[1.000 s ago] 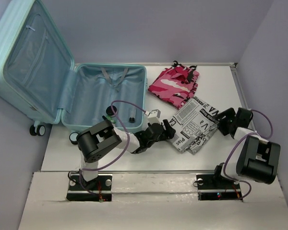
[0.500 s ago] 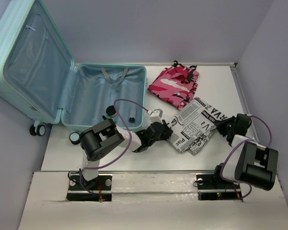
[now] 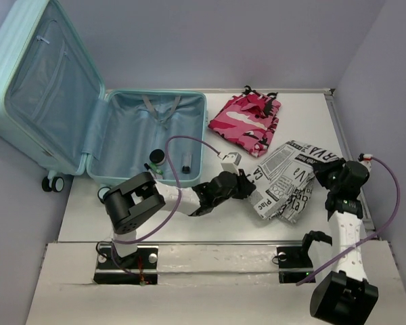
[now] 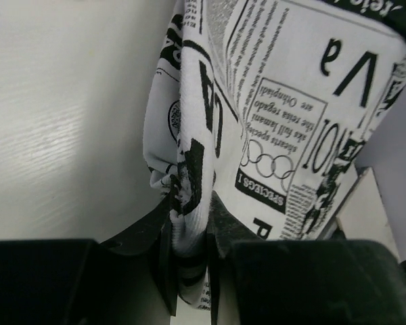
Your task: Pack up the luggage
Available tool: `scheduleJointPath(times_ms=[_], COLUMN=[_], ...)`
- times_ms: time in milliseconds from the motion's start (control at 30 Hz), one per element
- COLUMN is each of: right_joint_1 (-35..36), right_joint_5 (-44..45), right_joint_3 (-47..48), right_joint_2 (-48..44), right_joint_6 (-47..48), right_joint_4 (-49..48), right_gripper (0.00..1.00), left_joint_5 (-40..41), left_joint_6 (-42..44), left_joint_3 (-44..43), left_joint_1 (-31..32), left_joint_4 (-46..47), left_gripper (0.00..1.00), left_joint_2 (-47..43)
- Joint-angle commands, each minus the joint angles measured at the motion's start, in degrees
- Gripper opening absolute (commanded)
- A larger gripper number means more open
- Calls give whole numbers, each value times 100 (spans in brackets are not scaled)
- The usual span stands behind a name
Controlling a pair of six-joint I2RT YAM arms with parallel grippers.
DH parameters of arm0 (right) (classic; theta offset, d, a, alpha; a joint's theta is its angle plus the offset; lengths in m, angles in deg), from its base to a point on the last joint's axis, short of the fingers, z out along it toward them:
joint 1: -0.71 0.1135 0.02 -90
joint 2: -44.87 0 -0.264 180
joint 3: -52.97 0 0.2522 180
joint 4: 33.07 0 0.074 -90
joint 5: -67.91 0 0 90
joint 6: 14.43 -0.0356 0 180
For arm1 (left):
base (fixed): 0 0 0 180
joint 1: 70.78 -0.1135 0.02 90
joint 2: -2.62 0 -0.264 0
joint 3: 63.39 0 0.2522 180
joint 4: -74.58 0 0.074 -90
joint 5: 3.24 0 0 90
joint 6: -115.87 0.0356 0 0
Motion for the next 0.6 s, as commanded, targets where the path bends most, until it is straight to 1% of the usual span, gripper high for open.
scheduleJointPath(times_ms=[0,233,333,400,567], right_joint_1=[5,5,5,5,427], right_joint_5=[-36,-396,-825,-949,-1371], right_joint_3=[609,917,1153,1251,1611], right_joint_2=[-221,-414,-467,-484,-581], right_joint_6=[231,503,574,583,635], right_joint_4=[191,288,288,227,-115], right_gripper=[7,7,7,7,7], left_joint_5=[52,-106,-220,-255,-238], left_joint_6=[376,175,52,34,-45], left_joint_3=[-465,-579,-597,-684,-755], left_joint_1=[4,4,30,56,144], left_joint_4=[86,261,515,542,647], left_gripper=[6,6,6,6,6], left_joint_2=[-568,-111,73,196,407])
